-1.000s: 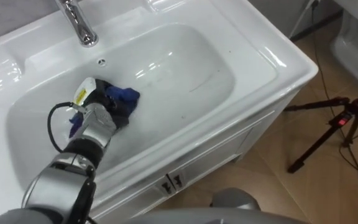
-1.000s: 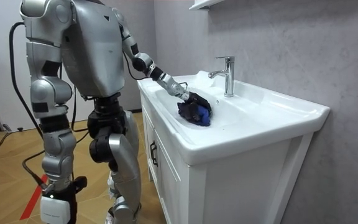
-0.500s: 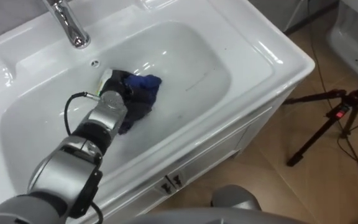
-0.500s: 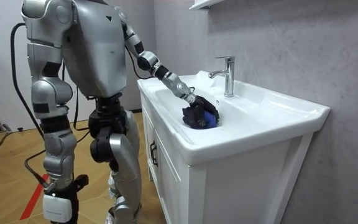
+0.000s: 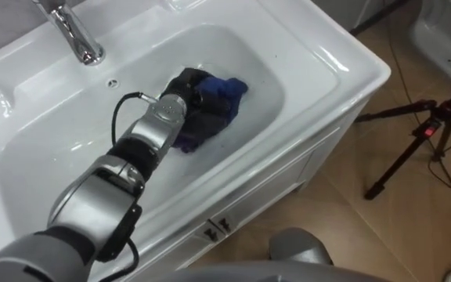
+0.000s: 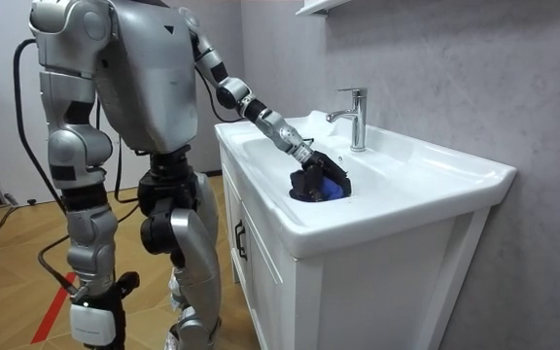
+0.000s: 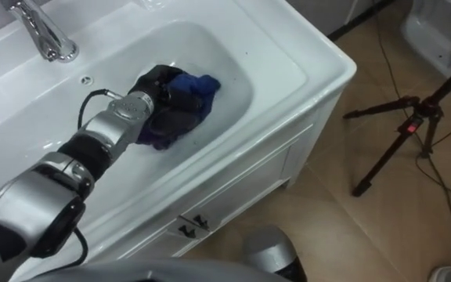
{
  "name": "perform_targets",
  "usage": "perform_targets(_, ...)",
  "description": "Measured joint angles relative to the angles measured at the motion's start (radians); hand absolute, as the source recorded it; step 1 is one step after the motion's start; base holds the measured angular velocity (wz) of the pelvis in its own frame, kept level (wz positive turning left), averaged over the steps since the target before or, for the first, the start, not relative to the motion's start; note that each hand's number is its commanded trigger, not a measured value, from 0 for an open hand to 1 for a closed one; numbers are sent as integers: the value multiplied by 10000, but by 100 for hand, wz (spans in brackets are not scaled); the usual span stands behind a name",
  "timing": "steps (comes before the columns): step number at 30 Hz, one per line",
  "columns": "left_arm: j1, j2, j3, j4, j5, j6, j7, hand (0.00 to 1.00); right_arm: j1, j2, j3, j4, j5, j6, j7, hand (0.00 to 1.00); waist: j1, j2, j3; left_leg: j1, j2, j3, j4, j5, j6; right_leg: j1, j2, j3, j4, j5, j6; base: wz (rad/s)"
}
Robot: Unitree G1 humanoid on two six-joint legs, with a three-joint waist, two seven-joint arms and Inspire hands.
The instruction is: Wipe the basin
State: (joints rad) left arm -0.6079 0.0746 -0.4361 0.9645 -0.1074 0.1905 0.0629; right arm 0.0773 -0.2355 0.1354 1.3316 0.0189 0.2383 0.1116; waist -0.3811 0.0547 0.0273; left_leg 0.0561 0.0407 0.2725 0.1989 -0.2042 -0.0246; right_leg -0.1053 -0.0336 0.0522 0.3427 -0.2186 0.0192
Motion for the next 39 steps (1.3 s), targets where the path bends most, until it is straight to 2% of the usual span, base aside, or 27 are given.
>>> perform_targets(2, 0, 6, -59, -302, -167, -3, -105, 100, -4, -38, -7, -23, 85, -23, 4, 0, -3, 79, -54, 5, -6, -1, 1, 0, 0, 11, -10, -14, -8, 1, 0, 0)
perform_targets(9, 0, 100, -521, -1652, -588, -14, -361, 100, -12, -156, 5, -42, 187, -298, -70, 0, 11, 141, -79, 58, -2, -6, 0, 0, 0, 146, -8, -18, -42, 9, -7, 0)
perform_targets(12, 0, 129, -824, -2163, -585, -15, -400, 100, -11, -295, 2, -69, 200, -325, -168, 0, 4, 330, -57, 43, 6, -11, -10, -1, 0, 253, -6, -34, -299, 104, 28, 2)
perform_targets(13, 0, 121, -906, -2282, -586, -16, -474, 100, -5, -355, 2, -72, 200, -328, -220, 0, 10, 374, -17, 67, 4, -19, -17, 0, 1, 327, -7, -35, -390, 143, 42, 0)
perform_targets(14, 0, 141, -1043, -2392, -611, -15, -525, 100, 18, -402, 12, -129, 200, -327, -250, 0, 11, 463, -51, 101, -4, -23, -17, -1, 1, 376, -12, -27, -419, 149, 50, 0)
perform_targets(16, 0, 176, -1179, -2607, -842, -15, -608, 100, 46, -443, 16, -134, 238, -329, -275, 0, 20, 560, -35, 169, -1, -30, -20, -1, 2, 496, -13, -46, -531, 184, 57, 2)
perform_targets(21, 0, 73, -1186, -3463, -1267, -49, -884, 100, 38, -425, 55, -56, 330, -417, -360, 0, 7, 584, -35, 318, 5, -202, -19, -1, 2, 716, -32, -224, -665, 188, 48, 9)
perform_targets(23, 1, -166, -1190, -3801, -1394, -300, -1005, 100, 32, -430, 54, 63, 331, -428, -460, 0, 7, 562, -21, 503, 3, -265, -49, -2, 2, 905, -31, -259, -697, 184, 45, 2)
perform_targets(28, 2, -551, -1231, -4383, -1385, -472, -1198, 100, 22, -432, 3, 76, 519, -450, -572, 0, -61, 550, -12, 612, 10, -261, -115, -2, 1, 961, -19, -259, -711, 165, 25, -3)
perform_targets(36, 2, -537, -1225, -4880, -1384, -472, -1223, 100, 122, -441, -125, 62, 555, -505, -705, 0, -77, 572, -28, 596, 12, -268, -119, -2, 1, 941, -11, -241, -720, 168, 22, 0)
perform_targets(39, 2, -473, -1225, -4890, -1364, -472, -1208, 100, 117, -447, -295, 28, 537, -526, -808, 0, -33, 619, -61, 620, 12, -302, -166, -2, 1, 942, -1, -221, -719, 170, 19, 0)
